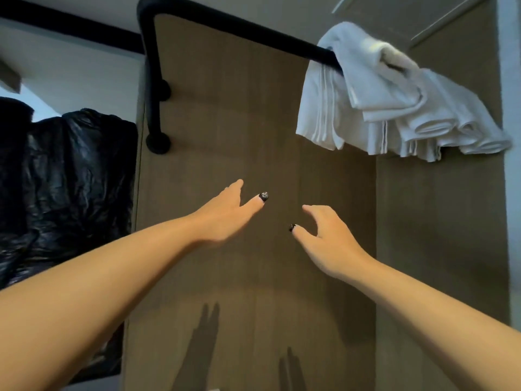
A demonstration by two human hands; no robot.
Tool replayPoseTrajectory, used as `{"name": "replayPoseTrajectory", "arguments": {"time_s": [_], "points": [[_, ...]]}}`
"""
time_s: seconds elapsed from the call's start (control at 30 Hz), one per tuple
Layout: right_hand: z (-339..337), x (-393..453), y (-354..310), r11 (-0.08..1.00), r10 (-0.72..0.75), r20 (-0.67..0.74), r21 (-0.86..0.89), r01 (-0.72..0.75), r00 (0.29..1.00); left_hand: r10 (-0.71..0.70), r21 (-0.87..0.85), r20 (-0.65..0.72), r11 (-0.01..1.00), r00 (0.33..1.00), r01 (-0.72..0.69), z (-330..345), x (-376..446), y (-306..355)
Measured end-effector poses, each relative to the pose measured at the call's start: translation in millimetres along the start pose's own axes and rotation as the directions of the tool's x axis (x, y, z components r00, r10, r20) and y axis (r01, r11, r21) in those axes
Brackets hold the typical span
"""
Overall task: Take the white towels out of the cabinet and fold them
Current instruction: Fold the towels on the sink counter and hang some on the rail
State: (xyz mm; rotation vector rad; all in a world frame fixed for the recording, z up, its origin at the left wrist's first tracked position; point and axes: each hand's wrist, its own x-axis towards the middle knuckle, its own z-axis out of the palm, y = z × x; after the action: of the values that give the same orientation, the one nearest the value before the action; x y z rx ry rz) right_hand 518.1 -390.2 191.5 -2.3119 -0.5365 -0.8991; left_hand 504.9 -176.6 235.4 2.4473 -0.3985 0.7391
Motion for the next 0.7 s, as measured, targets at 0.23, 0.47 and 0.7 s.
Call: {"name": "replayPoseTrajectory", "arguments": {"time_s": [0.23,0.47,0.7], "points": [[61.8,-43.8,7.5,0.941,-0.145,0.244,-0.265,0.21,0.959,-0.12,0.238,0.102,0.967,0.988,0.093,-14.4,-63.8,-88.2],[122.5,-63.1,15.1,0.949,-0.158,0.461,-0.173,0.263,0.873,-0.244,0.333,0.119,0.923,0.962,0.193,-5.6,-117.6,-144.3],[180.3,-84.2,23.5,0.934,-0.253,0.612,-0.048,0.354,0.75,-0.331,0.336,0.246,0.911,0.911,0.241,47.1,-180.0,-193.2]]}}
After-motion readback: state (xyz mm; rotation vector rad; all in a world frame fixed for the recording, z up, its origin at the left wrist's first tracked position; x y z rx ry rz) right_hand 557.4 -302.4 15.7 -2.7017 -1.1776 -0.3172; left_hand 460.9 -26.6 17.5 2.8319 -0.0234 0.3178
